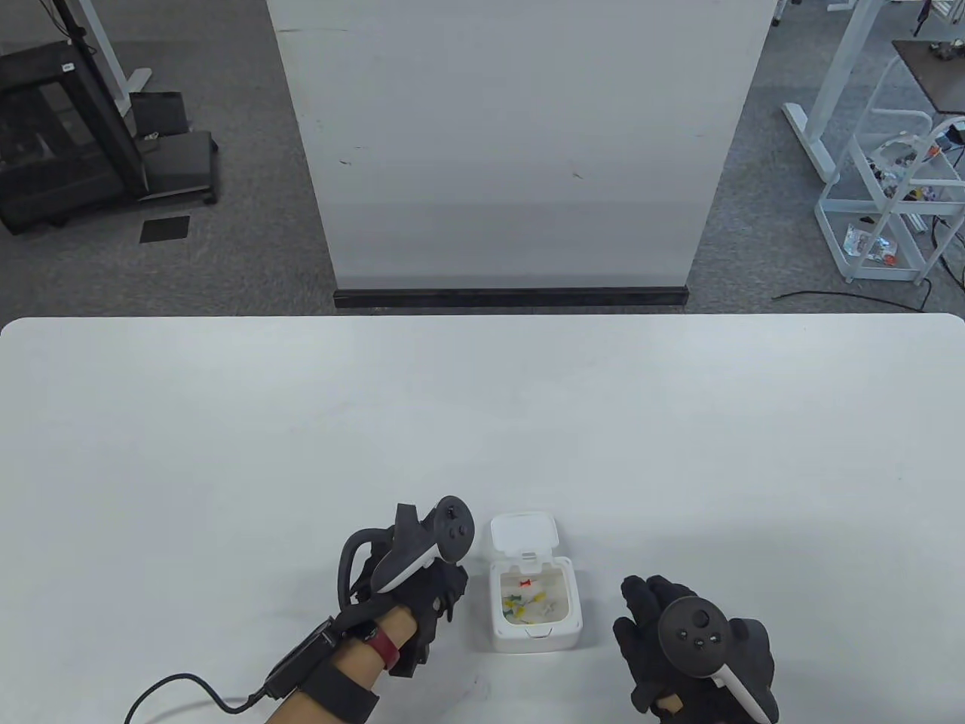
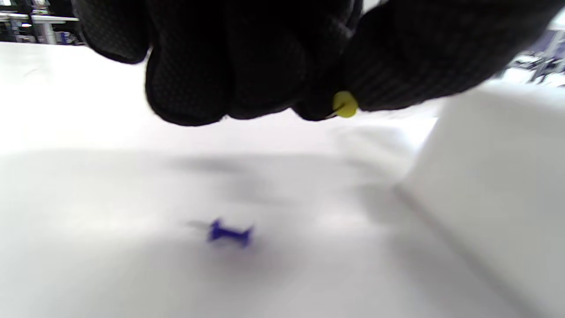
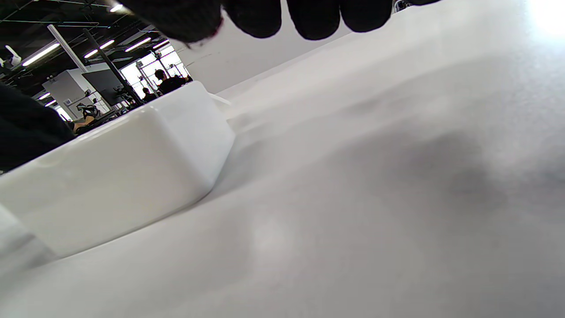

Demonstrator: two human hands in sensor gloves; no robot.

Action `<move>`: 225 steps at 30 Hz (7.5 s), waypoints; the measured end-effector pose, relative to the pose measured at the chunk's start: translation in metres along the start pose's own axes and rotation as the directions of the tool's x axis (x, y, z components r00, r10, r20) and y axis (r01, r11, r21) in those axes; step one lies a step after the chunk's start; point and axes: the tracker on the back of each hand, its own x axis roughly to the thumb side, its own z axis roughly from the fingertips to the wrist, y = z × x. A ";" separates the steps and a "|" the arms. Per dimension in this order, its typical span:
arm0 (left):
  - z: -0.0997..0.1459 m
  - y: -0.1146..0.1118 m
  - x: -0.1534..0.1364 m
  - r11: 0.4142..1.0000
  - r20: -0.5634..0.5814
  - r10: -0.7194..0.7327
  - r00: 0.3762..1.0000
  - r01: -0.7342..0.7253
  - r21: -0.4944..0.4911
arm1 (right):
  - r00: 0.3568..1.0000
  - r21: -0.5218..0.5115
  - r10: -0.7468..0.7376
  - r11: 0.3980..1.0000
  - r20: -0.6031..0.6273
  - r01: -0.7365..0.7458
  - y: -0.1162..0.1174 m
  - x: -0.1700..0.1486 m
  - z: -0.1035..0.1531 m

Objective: Press to open box and store push pins

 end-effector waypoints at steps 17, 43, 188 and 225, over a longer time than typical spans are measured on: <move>0.015 0.002 0.100 0.991 0.219 -0.100 0.971 0.079 0.105 | 1.000 -0.001 -0.001 1.000 -0.003 0.001 0.000 0.000 0.000; 0.020 0.020 0.006 0.980 0.127 -0.027 0.991 0.001 0.199 | 1.000 0.006 0.001 1.000 -0.005 -0.001 0.001 0.000 0.000; 0.014 -0.035 0.058 0.979 0.486 0.206 0.849 -0.182 -0.097 | 1.000 0.058 0.011 0.998 -0.022 -0.010 0.006 0.001 -0.002; 0.108 -0.024 -0.183 0.949 -0.210 0.044 0.977 0.025 0.313 | 0.967 -0.083 0.248 0.964 -0.052 -0.252 0.014 0.005 -0.016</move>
